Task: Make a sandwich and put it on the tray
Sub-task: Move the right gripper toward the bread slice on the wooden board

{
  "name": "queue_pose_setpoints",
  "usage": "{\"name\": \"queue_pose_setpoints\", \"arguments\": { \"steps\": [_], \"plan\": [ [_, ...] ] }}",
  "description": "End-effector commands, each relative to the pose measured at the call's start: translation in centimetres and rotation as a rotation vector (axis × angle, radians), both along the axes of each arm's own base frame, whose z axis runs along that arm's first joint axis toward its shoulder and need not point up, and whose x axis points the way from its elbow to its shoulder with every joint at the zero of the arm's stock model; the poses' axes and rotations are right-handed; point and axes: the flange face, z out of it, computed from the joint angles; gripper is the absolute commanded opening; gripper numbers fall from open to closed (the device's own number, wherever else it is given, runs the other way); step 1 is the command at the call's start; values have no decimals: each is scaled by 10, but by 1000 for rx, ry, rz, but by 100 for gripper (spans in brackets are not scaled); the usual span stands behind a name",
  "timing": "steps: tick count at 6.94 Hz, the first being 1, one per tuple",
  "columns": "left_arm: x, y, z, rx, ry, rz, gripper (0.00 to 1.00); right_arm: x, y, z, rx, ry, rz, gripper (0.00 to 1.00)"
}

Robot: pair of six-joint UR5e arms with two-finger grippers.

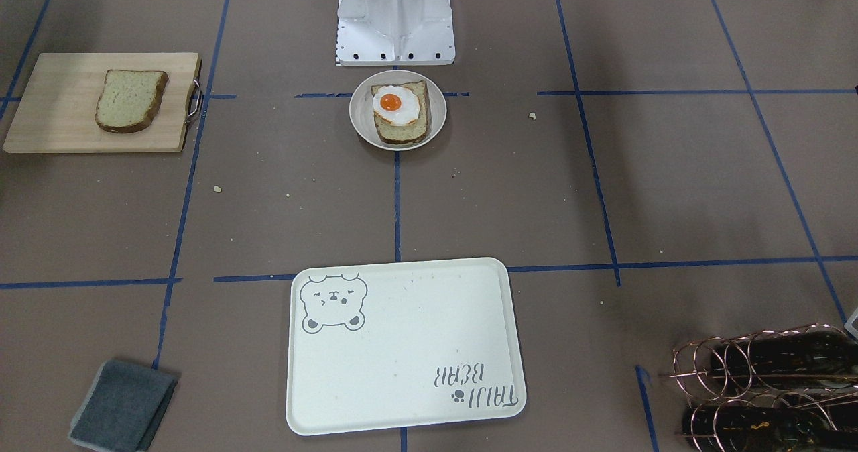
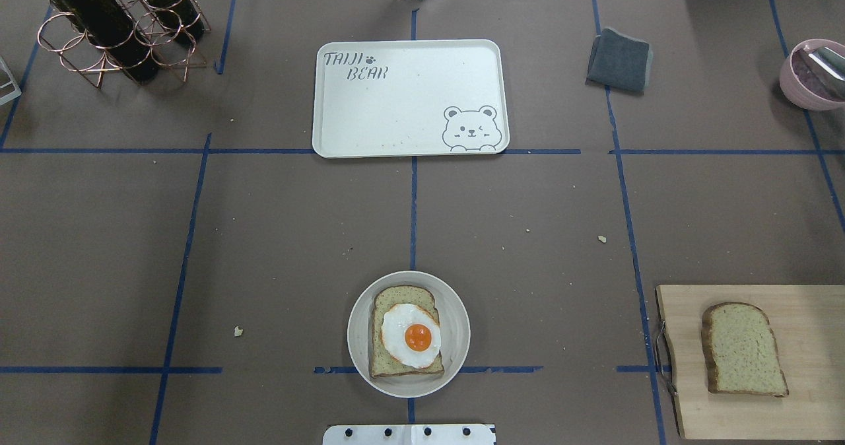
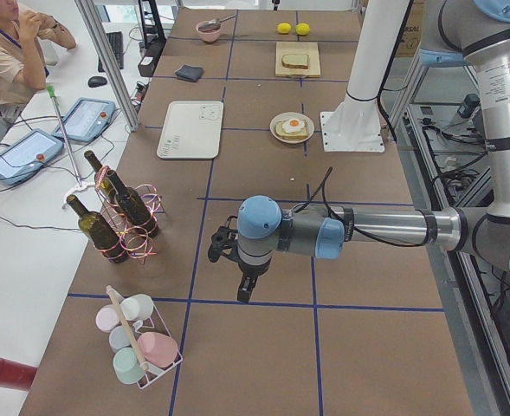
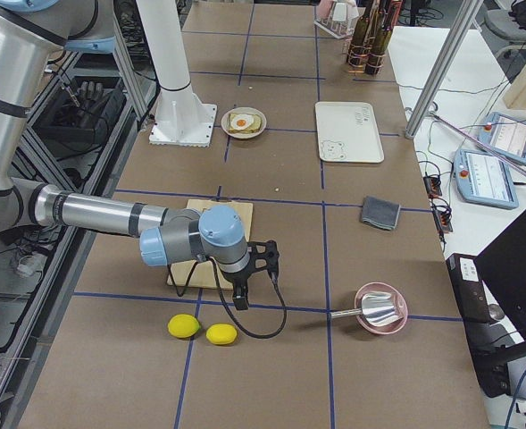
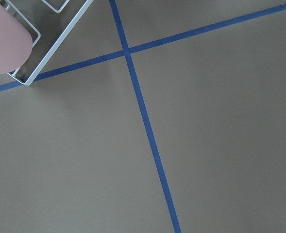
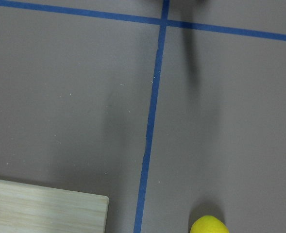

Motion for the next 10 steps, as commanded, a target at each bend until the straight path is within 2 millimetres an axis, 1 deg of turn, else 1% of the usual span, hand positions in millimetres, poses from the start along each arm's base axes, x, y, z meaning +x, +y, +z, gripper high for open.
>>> {"name": "queue_pose_setpoints", "arguments": {
  "steps": [1,2,3,4,5,6,7,8,9,10],
  "plan": [
    [-1,-1,-1,5,0,-1,100,-15,-7,-19,102,-57,-29,100],
    [-1,-1,-1,6,0,-2,100,-22,0,-23,97,-124,-53,100],
    [-1,-2,-2,10,2,0,100,-35,3,-23,45,-151,-51,100],
    [-1,-2,-2,10,0,-1,100,-61,7,-32,-4,-192,-17,100],
    [-1,-1,-1,8,2,0,100,-79,20,-31,-4,-188,-9,98],
    [-1,-1,0,7,2,0,100,-96,35,-36,-42,-232,10,92],
    [-1,-1,0,7,2,0,100,-116,52,-46,-79,-294,33,99],
    [-1,-1,1,5,2,0,100,-141,62,-53,-109,-322,67,99],
    [-1,-1,1,5,0,-1,100,-181,71,-56,-130,-311,124,99],
    [-1,-1,2,2,0,-1,100,-216,81,-56,-125,-297,173,99]
  ]
}}
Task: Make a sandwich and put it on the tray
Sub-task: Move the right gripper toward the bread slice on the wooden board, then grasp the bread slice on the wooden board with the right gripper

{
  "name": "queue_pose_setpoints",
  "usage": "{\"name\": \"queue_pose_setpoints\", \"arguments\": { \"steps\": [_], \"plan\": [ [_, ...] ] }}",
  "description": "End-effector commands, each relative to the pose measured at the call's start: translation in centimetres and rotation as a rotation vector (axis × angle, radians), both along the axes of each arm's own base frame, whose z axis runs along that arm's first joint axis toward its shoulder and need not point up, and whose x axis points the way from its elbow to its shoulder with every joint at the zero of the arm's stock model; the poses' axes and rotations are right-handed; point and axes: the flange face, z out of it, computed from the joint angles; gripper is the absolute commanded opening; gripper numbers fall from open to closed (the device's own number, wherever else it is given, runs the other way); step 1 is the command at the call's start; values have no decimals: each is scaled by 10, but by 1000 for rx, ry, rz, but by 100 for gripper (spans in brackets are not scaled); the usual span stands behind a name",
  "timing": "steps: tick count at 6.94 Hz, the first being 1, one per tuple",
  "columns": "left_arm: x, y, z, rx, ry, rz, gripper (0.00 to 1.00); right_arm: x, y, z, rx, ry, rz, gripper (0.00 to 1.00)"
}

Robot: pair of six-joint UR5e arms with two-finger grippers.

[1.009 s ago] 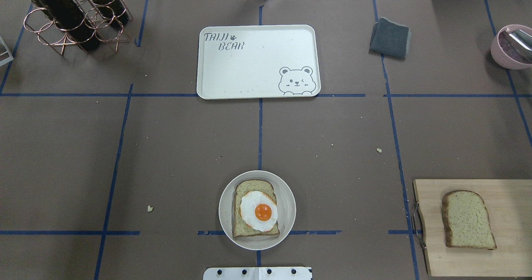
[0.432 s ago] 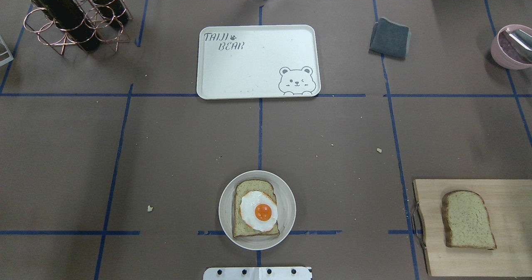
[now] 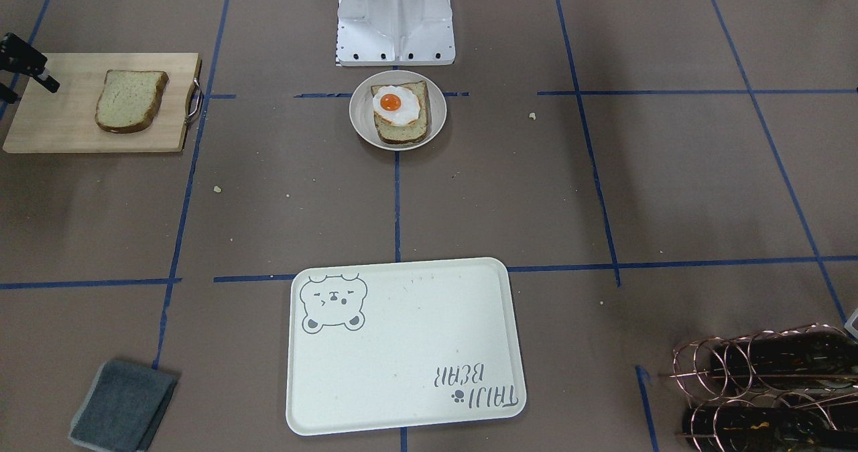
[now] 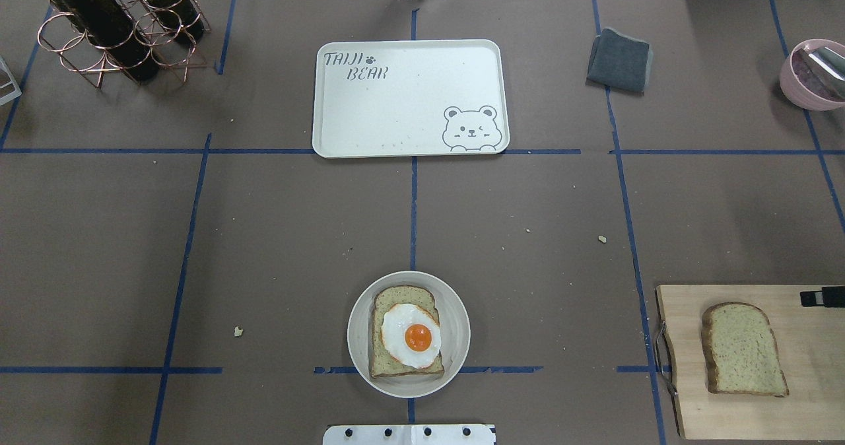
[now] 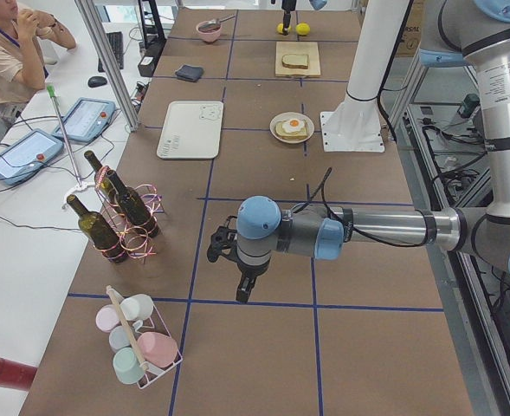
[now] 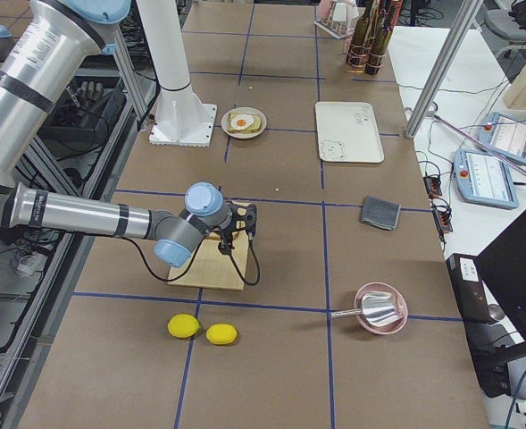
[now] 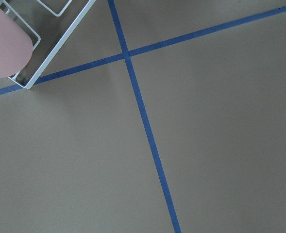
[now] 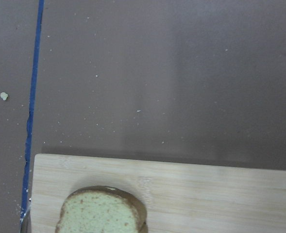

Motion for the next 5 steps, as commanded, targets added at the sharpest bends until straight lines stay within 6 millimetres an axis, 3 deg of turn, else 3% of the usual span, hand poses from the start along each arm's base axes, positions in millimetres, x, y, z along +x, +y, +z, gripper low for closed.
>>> {"name": "queue_pose_setpoints", "arguments": {
  "steps": [1,3,5],
  "plan": [
    [0,0,1,-2,-1,0,100,-54,23,0,-14,10,62,99],
    [1,0,2,-4,-1,1,100,-42,37,24,8,-28,46,94],
    [0,0,2,-4,1,0,100,-50,43,27,7,-24,20,80]
  ]
}}
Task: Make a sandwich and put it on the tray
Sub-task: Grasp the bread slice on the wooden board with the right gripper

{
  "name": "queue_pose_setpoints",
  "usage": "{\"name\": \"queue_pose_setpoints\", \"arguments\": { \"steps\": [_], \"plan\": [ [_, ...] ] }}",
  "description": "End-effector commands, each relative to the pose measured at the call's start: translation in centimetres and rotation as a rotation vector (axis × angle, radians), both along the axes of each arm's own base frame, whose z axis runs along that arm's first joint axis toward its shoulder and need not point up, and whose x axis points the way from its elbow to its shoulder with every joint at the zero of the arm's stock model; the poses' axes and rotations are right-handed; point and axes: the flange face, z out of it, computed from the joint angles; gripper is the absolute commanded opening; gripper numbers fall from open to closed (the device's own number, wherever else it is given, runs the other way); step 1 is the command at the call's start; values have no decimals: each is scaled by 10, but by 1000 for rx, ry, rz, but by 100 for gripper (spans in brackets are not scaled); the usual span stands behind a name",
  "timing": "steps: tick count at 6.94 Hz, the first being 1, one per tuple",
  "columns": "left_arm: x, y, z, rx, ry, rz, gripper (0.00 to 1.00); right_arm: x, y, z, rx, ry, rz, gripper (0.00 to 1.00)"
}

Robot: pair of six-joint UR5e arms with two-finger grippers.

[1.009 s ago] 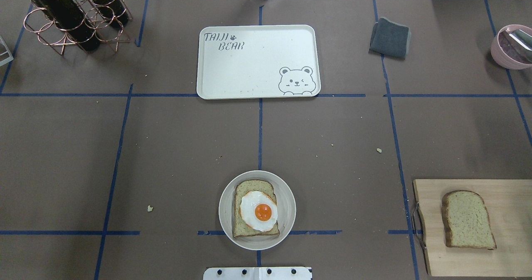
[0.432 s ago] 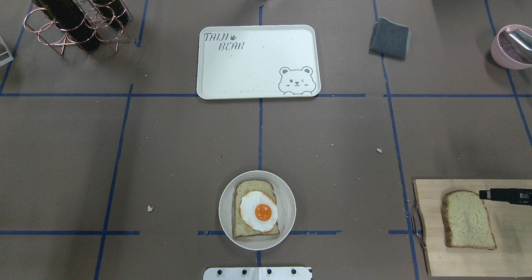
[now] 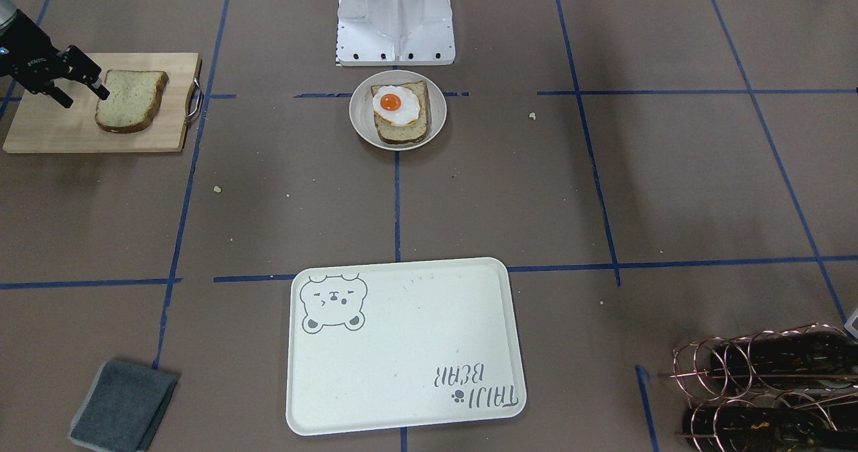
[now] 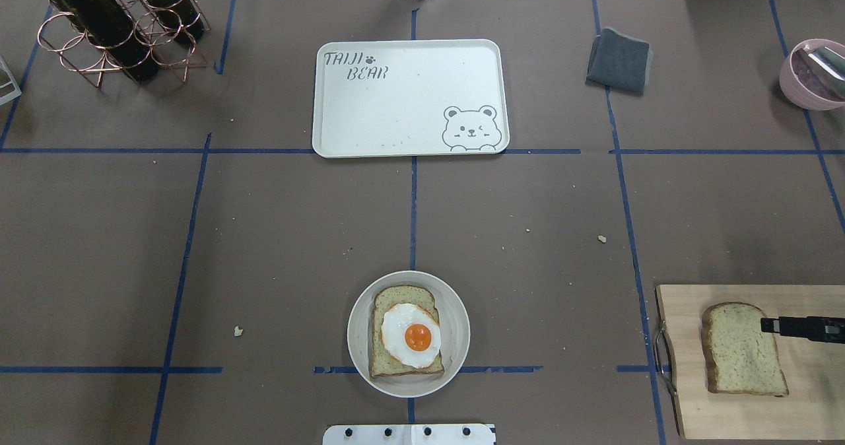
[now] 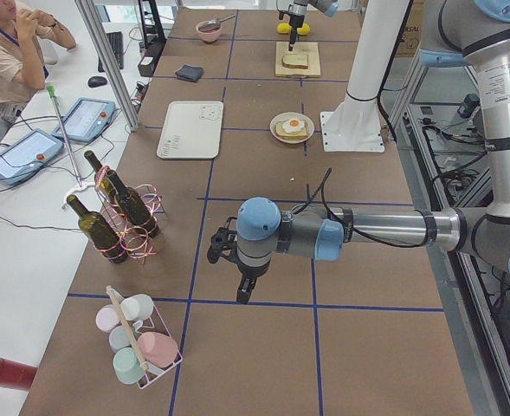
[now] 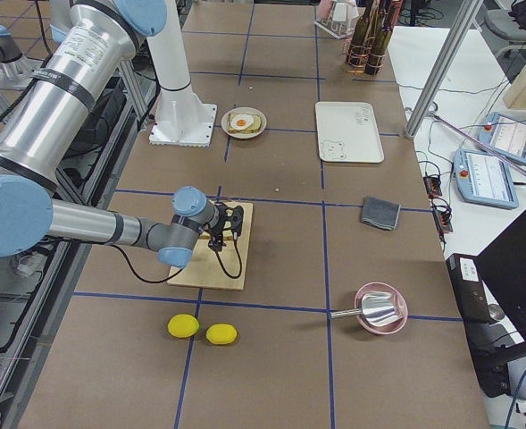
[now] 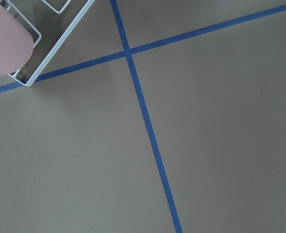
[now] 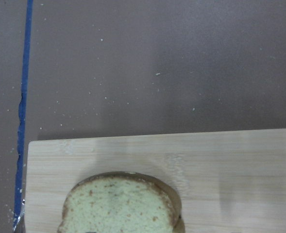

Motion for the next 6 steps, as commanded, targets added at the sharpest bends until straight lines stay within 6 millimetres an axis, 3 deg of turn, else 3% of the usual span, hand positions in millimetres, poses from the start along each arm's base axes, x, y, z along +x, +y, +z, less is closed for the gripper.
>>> {"name": "queue_pose_setpoints", "arguments": {
  "steps": [1,3,4,6],
  "plan": [
    [0,0,0,0,0,1,100,-8,8,8,-3,8,-33,80],
    [0,0,-1,2,-1,-2,100,-14,14,11,0,17,-54,80],
    [0,0,-2,5,0,0,100,-15,14,11,0,17,-58,73],
    [0,0,-2,5,-1,-1,100,-18,15,10,2,14,-64,44]
  ]
}}
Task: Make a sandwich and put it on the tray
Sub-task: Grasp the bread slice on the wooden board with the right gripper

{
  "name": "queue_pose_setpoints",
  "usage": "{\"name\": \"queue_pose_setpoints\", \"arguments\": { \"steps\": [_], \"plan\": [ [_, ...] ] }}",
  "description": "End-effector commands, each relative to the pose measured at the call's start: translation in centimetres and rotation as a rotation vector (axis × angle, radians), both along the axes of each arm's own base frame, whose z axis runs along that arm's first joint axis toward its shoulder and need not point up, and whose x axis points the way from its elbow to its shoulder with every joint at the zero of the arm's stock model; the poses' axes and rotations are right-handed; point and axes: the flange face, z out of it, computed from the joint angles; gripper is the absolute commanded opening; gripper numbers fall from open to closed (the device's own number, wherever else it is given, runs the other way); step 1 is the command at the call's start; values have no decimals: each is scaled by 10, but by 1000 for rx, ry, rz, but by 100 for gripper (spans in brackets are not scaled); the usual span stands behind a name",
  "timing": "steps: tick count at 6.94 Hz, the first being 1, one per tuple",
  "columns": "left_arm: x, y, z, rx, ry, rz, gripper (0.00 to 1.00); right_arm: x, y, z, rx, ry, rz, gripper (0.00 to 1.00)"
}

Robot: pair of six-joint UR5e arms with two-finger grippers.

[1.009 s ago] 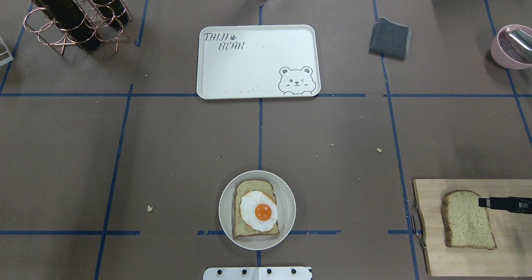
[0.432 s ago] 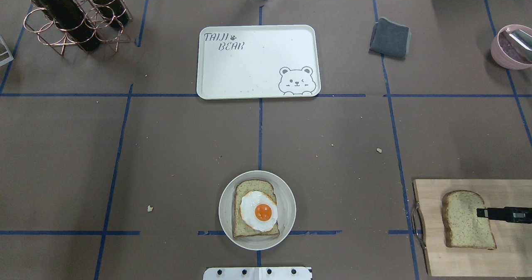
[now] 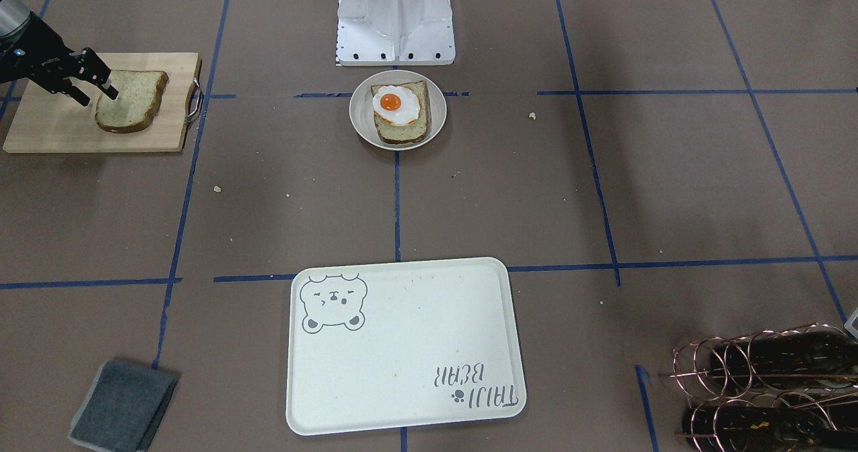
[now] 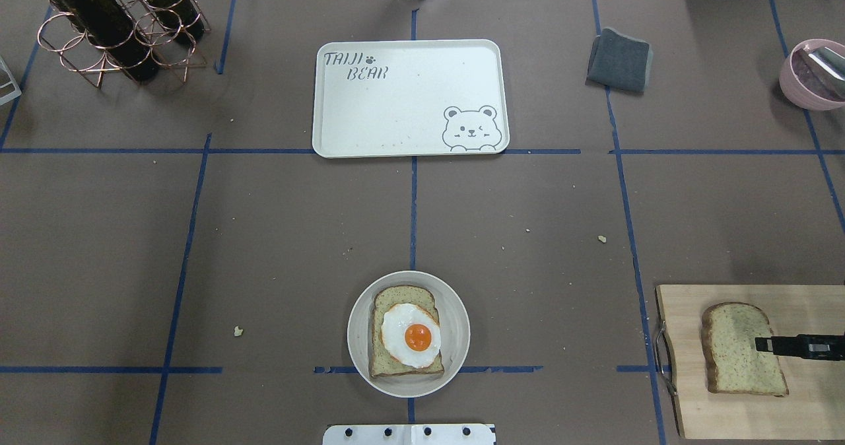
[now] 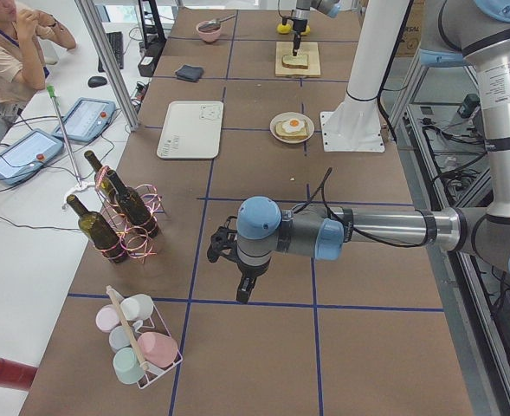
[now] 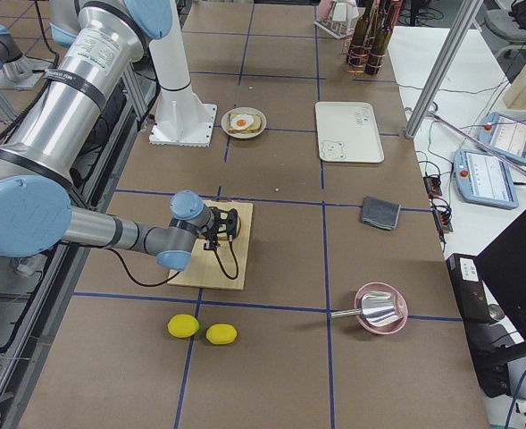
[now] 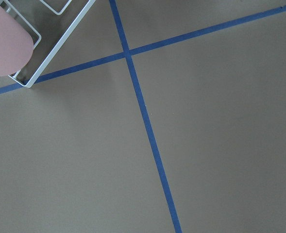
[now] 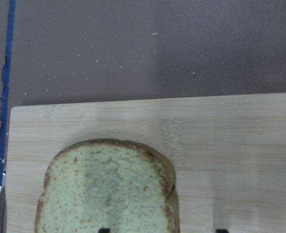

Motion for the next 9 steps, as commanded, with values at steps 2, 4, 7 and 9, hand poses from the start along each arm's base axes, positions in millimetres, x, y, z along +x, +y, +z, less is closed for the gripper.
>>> {"name": "queue_pose_setpoints", "arguments": {
  "steps": [2,4,7,9],
  "plan": [
    [-1,1,-2,2,0,-2,100,-3,0,-1,3,-4,-7,0],
    [-1,1,-2,2,0,-2,100,-2,4,0,10,3,-24,0],
    [-1,1,2,-6,-1,-2,100,-5,4,-85,49,-152,-51,0],
    [-1,1,4,-9,-1,-2,100,-25,-4,-148,68,-290,-70,0]
  ]
}}
